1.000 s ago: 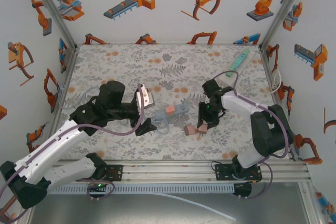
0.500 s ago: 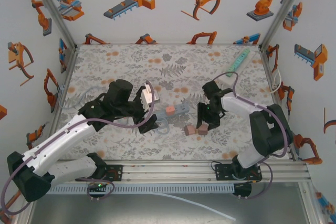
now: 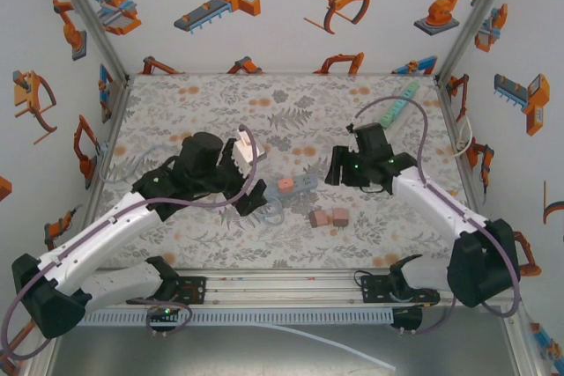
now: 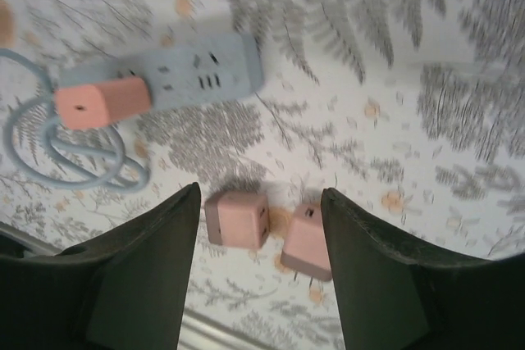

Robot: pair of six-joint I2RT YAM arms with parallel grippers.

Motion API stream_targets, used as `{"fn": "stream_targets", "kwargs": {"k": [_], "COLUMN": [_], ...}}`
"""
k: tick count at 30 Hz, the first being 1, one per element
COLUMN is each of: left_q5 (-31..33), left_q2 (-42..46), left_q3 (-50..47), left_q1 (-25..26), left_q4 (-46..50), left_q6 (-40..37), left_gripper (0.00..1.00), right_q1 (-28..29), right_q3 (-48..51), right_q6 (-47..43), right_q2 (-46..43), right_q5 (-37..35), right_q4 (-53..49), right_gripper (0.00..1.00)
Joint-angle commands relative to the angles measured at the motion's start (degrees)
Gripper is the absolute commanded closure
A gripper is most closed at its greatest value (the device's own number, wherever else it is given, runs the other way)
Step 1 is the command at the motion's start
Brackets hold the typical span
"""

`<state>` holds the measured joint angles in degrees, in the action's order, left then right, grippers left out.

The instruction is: Pull the plug off the socket

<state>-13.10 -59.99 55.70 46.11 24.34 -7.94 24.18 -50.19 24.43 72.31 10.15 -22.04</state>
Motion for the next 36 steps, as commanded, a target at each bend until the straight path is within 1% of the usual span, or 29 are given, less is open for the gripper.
{"fn": "stream_targets", "kwargs": {"k": [1, 5, 6, 8, 10, 12, 14, 15, 19, 23, 26, 29, 31, 36], "left_q5": [6.8, 12.6, 14.1, 19.1, 24.3, 28.5, 30.5, 29.9, 21.2, 18.3, 16.1, 13.9, 13.1, 12.1], "left_q2": [-0.6, -0.4, -0.5, -0.9, -1.7, -2.7, -3.9, -4.3, -6.2, -8.4, -10.7, -13.2, -15.0, -17.9], "left_q3": [-1.2, -3.1, -3.5, -4.1, -4.5, -4.8, -4.9, -5.2, -8.0, -9.3, -9.3, -9.3, -9.4, -9.6], "left_q1": [0.2, 0.1, 0.1, 0.0, -0.5, -1.5, -3.7, -4.9, -9.4, -10.2, -10.4, -10.4, -10.4, -10.3], "left_q4": [-4.2, -6.8, -7.3, -7.5, -6.6, -4.5, -1.3, -0.6, -2.4, -3.6, -4.8, -6.3, -7.1, -7.7], "left_q6": [9.4, 17.1, 18.9, 23.9, 29.3, 35.6, 43.2, 45.7, 50.8, 53.3, 54.1, 54.5, 54.8, 55.0], "left_gripper": [0.03, 0.03, 0.03, 0.03, 0.03, 0.03, 0.03, 0.03, 0.02, 0.02, 0.01, 0.0, 0.0, 0.0], "right_q1": [0.1, 0.4, 0.5, 0.9, 1.4, 3.0, 5.3, 6.7, 12.2, 16.8, 19.9, 22.1, 23.7, 26.3], "right_q3": [2.6, 7.9, 9.2, 11.1, 10.4, 8.5, 7.1, 6.8, 4.5, 1.1, -1.7, -3.8, -5.1, -6.4], "right_q6": [-9.0, -17.3, -18.6, -19.4, -17.8, -16.1, -15.8, -15.7, -13.0, -7.9, -5.3, -2.5, -2.3, -1.4], "right_q2": [-3.4, -6.1, -6.3, -6.1, -5.0, -3.9, -3.1, -2.5, -0.4, 3.0, 6.1, 9.4, 11.7, 16.1], "right_q5": [-1.3, 1.3, 1.8, 1.9, 1.5, 0.5, -1.8, -3.3, -10.6, -18.0, -22.1, -22.4, -22.6, -23.3], "right_q4": [14.6, 30.8, 34.4, 40.7, 41.9, 40.4, 39.3, 39.2, 37.5, 32.5, 27.4, 23.9, 22.1, 20.6], "right_gripper": [0.44, 0.46, 0.46, 0.47, 0.48, 0.49, 0.48, 0.48, 0.47, 0.47, 0.44, 0.42, 0.4, 0.38]}}
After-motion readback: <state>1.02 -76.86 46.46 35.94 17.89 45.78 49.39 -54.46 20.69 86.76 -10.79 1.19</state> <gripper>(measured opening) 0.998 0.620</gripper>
